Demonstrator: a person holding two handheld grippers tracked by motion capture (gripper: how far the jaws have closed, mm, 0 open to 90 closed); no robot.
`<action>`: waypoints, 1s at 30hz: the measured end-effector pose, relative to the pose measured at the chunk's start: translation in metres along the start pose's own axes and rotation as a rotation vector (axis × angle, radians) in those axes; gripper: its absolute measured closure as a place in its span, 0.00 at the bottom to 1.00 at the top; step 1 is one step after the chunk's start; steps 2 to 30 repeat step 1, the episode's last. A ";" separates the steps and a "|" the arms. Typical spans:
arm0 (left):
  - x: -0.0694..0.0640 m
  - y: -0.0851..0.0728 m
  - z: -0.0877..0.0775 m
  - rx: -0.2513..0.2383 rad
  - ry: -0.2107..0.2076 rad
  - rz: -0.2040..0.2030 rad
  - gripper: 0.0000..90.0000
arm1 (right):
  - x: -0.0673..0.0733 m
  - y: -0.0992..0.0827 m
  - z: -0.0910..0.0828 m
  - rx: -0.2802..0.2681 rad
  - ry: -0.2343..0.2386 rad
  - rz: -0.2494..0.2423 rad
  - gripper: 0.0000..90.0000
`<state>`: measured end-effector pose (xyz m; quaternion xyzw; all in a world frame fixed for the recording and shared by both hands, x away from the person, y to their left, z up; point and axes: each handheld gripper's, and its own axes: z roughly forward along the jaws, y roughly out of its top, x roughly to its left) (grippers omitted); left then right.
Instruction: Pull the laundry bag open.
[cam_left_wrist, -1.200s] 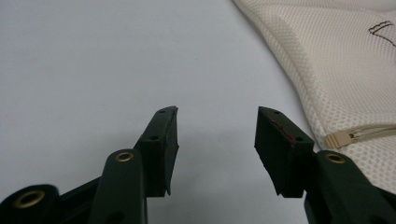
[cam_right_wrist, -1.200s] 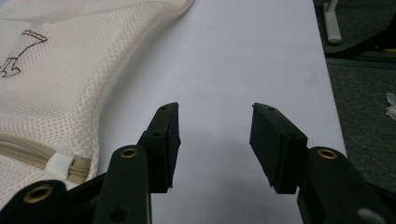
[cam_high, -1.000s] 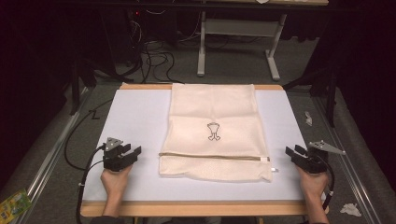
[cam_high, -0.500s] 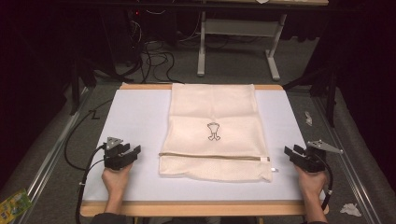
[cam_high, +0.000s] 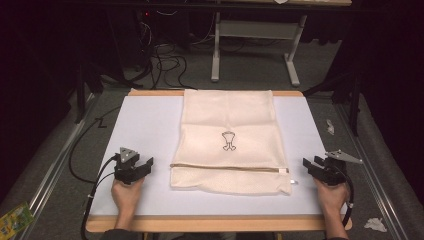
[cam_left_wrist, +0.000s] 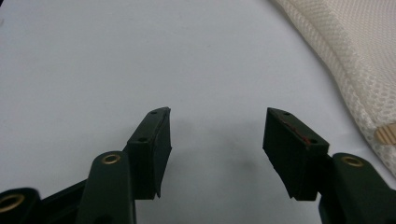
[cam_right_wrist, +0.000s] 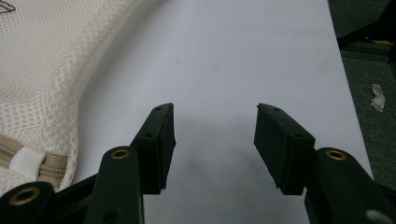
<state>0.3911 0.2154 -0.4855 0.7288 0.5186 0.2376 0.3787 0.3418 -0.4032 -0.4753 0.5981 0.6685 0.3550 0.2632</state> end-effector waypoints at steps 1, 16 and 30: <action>0.000 0.000 0.000 -0.001 0.000 0.000 0.46 | 0.000 0.000 0.000 0.000 0.001 0.001 0.53; 0.000 0.000 0.000 -0.001 0.000 0.000 0.46 | 0.000 0.000 0.000 0.000 0.001 0.001 0.53; 0.000 0.000 0.000 -0.001 0.000 0.000 0.46 | 0.000 0.000 0.000 0.000 0.001 0.001 0.53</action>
